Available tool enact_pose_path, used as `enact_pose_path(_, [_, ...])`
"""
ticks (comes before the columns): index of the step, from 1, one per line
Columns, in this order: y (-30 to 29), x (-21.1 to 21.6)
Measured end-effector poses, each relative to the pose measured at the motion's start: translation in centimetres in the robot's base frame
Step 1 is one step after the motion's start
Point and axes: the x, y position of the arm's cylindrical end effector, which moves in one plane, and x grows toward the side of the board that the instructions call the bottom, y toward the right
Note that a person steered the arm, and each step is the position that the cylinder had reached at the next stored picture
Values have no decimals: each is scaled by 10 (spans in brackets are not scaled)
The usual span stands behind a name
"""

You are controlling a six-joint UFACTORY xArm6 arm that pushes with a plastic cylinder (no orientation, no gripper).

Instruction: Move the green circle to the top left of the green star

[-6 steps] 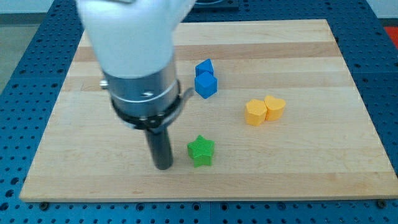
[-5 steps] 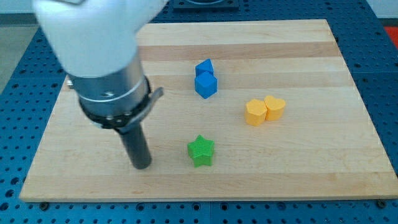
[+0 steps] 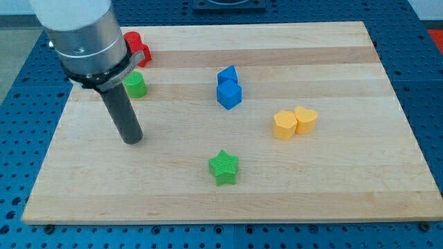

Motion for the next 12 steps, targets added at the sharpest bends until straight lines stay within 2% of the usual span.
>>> enact_pose_path(3, [-46,-13])
enact_pose_path(6, [-47,-76])
enact_pose_path(8, [-47,-94])
enact_pose_path(10, [-47,-134])
enact_pose_path(12, [-47,-134])
